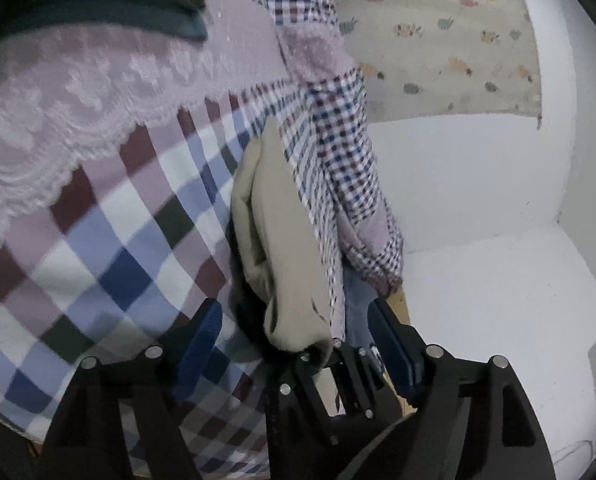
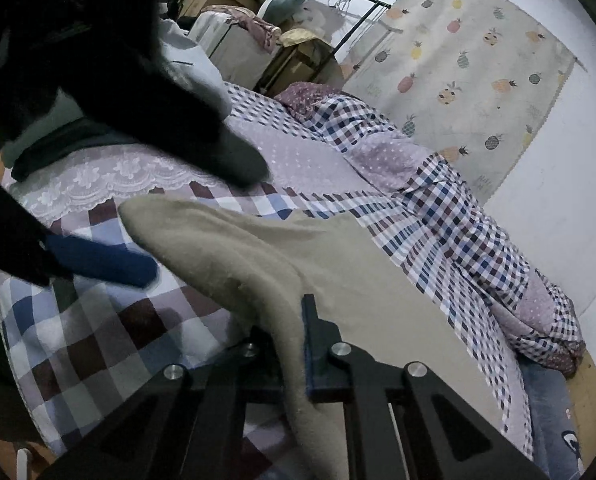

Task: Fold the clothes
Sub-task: 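Lift the khaki shirt edge with both tools and fold it over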

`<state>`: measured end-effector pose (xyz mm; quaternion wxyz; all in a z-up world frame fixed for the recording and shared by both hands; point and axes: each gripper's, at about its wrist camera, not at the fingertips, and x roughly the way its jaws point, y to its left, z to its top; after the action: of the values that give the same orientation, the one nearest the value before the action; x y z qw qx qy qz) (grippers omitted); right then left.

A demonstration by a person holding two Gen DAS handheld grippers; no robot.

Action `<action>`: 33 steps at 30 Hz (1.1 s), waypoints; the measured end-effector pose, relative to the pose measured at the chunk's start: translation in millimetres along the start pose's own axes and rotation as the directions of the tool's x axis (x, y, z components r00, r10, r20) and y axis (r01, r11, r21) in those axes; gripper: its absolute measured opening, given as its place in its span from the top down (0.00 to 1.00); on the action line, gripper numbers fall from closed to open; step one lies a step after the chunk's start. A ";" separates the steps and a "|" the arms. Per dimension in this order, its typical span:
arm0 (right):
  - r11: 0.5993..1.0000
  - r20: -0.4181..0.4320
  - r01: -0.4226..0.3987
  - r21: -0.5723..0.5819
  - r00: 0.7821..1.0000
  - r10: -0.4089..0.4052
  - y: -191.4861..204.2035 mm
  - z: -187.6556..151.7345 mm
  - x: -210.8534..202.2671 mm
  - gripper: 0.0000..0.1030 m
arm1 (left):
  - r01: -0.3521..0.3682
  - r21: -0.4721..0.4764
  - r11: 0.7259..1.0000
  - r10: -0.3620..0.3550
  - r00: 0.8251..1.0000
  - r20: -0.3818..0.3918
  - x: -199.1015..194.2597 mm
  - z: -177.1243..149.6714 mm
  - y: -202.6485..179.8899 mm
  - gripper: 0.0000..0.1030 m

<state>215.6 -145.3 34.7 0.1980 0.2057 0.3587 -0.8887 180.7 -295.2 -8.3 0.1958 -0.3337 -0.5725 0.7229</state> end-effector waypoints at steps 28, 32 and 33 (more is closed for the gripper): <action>0.990 0.112 0.111 -0.090 0.989 -0.101 5.8 -22.8 -16.3 0.47 | 0.043 -0.045 0.998 -0.044 0.999 -0.025 49.9 22.5 -1.6 0.94; 0.979 0.051 0.174 -0.108 0.984 -0.169 -1.8 -44.2 -8.7 0.47 | 0.046 -0.041 0.998 -0.047 0.999 -0.018 48.5 23.8 -4.8 0.95; 0.975 0.032 0.190 -0.112 0.982 -0.187 -4.9 -50.5 -5.9 0.47 | 0.052 -0.043 0.998 -0.053 0.998 -0.016 48.2 24.5 -5.9 0.95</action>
<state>229.4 -104.6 7.2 0.1281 0.1495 0.4249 -0.8836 129.0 -278.6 -12.1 0.2122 -0.3288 -0.5947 0.7022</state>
